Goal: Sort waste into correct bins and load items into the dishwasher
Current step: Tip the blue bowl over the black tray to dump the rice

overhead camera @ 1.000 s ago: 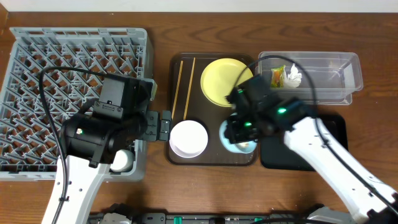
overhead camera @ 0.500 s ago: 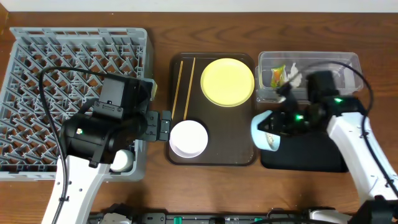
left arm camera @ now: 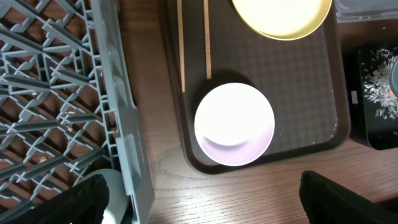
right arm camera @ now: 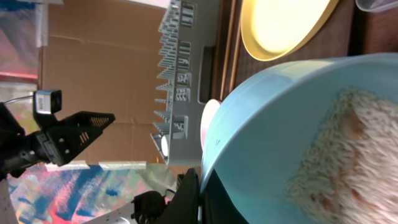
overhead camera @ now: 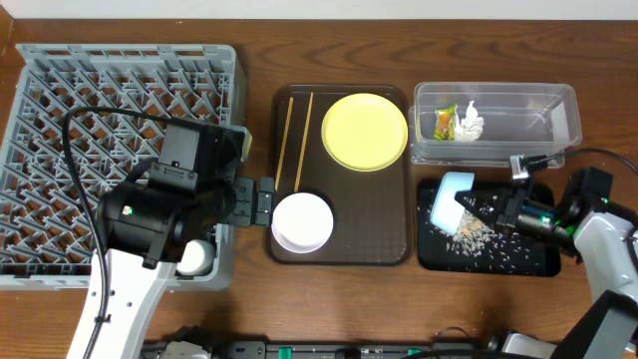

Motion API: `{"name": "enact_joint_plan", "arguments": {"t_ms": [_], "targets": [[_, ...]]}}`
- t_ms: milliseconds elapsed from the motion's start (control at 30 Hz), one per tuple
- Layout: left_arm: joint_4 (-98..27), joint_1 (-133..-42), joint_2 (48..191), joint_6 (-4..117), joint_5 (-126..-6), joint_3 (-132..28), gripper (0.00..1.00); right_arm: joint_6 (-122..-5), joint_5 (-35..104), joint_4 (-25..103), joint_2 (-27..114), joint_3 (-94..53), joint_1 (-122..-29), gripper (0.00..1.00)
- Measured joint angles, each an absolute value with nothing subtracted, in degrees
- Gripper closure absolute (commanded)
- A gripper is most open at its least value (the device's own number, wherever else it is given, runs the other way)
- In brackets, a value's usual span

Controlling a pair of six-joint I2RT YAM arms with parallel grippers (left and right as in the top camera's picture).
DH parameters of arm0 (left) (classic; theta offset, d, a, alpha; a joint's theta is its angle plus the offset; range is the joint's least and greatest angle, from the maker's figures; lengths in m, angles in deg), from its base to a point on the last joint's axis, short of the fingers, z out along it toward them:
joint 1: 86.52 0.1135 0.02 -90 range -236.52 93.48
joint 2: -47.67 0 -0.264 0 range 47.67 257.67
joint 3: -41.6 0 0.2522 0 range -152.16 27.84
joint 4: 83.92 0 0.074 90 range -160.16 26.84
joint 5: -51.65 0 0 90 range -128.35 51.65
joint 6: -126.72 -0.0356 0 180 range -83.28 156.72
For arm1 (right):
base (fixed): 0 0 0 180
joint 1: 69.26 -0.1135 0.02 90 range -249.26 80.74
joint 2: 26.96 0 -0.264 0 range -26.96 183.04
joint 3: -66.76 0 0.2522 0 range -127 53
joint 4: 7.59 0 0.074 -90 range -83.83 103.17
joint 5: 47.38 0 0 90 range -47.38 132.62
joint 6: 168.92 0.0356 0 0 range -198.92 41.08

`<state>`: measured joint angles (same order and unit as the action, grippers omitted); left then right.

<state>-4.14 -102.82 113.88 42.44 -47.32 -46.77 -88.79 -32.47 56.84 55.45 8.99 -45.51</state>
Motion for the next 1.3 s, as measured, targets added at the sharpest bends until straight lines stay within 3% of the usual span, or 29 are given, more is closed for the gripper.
{"name": "enact_joint_plan", "arguments": {"t_ms": [600,1300], "targets": [[-4.1,-102.8,113.9,42.4,-47.3,-46.8,0.02,-96.3,-32.1,59.3,55.4,10.4,-44.7,0.99],[-4.2,-102.8,113.9,42.4,-47.3,-46.8,0.02,-96.5,-31.1,61.1,55.5,10.5,-44.3,0.99]]}}
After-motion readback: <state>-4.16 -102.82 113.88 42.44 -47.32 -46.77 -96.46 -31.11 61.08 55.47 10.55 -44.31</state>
